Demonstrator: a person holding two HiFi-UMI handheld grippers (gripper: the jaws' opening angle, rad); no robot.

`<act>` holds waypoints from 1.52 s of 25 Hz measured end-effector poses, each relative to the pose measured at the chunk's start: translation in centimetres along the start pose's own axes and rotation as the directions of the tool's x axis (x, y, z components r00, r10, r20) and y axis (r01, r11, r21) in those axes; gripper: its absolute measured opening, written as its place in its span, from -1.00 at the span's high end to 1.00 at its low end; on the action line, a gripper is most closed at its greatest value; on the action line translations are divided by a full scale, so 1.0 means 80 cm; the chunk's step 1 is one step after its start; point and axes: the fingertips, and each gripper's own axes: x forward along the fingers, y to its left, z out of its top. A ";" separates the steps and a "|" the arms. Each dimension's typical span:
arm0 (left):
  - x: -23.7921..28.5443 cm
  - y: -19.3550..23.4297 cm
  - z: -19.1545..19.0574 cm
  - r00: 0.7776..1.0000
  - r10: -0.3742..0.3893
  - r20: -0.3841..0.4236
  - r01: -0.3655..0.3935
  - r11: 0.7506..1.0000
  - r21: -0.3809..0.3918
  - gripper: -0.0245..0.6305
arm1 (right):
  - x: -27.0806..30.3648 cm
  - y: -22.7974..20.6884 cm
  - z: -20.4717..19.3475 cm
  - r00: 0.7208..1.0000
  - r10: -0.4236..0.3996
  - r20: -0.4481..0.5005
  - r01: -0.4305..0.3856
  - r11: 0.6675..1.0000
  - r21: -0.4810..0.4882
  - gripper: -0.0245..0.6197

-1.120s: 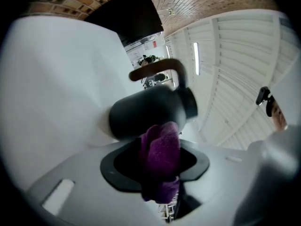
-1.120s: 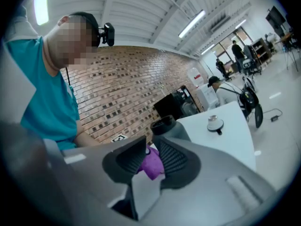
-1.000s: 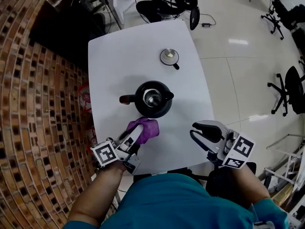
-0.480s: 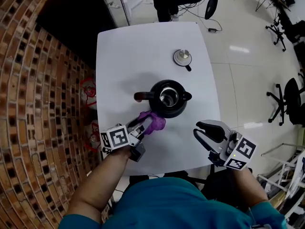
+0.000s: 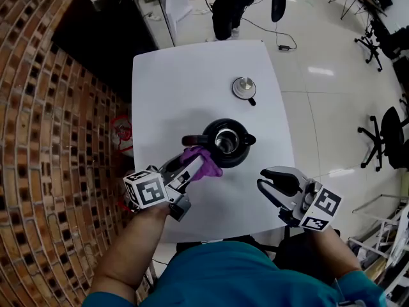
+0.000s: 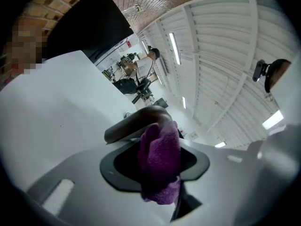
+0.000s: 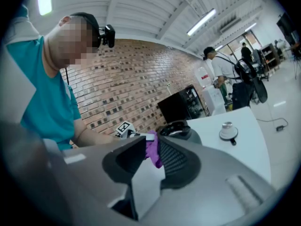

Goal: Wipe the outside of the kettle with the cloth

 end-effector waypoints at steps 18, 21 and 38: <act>-0.035 0.068 0.000 0.996 0.092 -0.003 -0.092 0.995 -0.030 0.36 | 0.011 0.001 0.006 0.999 -0.003 -0.037 0.003 1.000 -0.018 0.68; -0.065 0.028 0.068 0.996 0.050 0.077 -0.053 0.998 0.039 0.36 | 0.012 -0.003 0.014 1.000 -0.006 -0.025 0.005 1.000 -0.023 0.68; -0.034 0.096 0.056 0.991 0.132 0.011 -0.132 0.991 -0.019 0.37 | 0.007 -0.001 0.000 0.999 -0.030 -0.045 0.029 0.999 -0.030 0.68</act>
